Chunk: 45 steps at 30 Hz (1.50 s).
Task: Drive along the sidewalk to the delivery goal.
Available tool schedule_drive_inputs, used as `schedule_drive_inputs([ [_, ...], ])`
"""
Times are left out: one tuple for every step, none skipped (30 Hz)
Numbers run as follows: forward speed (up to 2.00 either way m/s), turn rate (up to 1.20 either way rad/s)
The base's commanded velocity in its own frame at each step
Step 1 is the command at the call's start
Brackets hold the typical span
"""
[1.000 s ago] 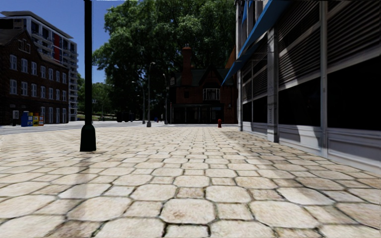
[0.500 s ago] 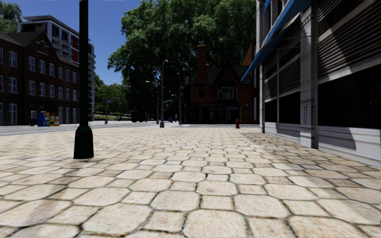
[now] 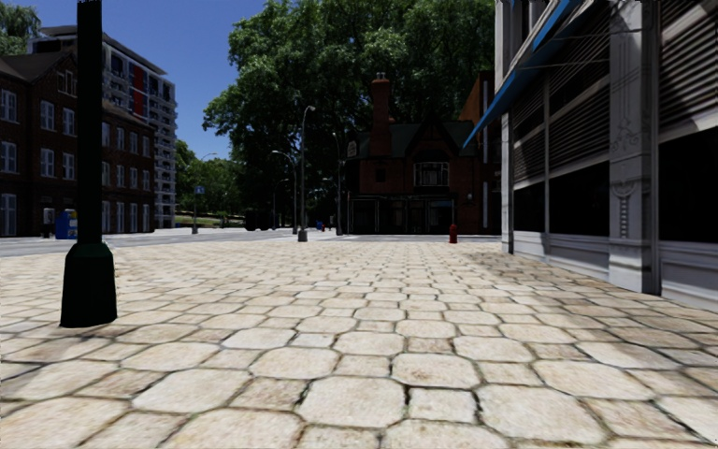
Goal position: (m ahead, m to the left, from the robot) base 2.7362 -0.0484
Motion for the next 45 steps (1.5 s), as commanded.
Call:
schedule_drive_inputs([
  [2.00, 0.00],
  [2.00, 0.00],
  [2.00, 0.00],
  [2.00, 0.00],
  [2.00, 0.00],
  [2.00, 0.00],
  [2.00, 0.00],
  [2.00, 0.00],
  [2.00, 0.00],
  [2.00, 0.00],
  [2.00, 0.00],
  [2.00, 0.00],
  [2.00, 0.00],
  [2.00, 0.00],
  [2.00, 0.00],
  [2.00, 0.00],
  [2.00, 0.00],
  [2.00, 0.00],
  [2.00, 0.00],
  [2.00, 0.00],
  [2.00, 0.00],
  [2.00, 0.00],
  [2.00, 0.00],
  [2.00, 0.00],
  [2.00, 0.00],
  [2.00, 0.00],
  [2.00, 0.00],
  [2.00, 0.00],
  [2.00, 0.00],
  [2.00, 0.00],
  [2.00, 0.00],
  [2.00, 0.00],
  [2.00, 0.00],
  [1.96, 0.00],
  [1.17, 0.00],
  [1.17, 0.00],
  [0.94, 0.00],
  [0.50, 0.00],
  [0.00, 0.00],
  [0.00, 0.00],
  [0.00, 0.00],
  [0.00, 0.00],
  [0.00, 0.00],
  [0.00, 0.00],
  [0.00, 0.00],
])
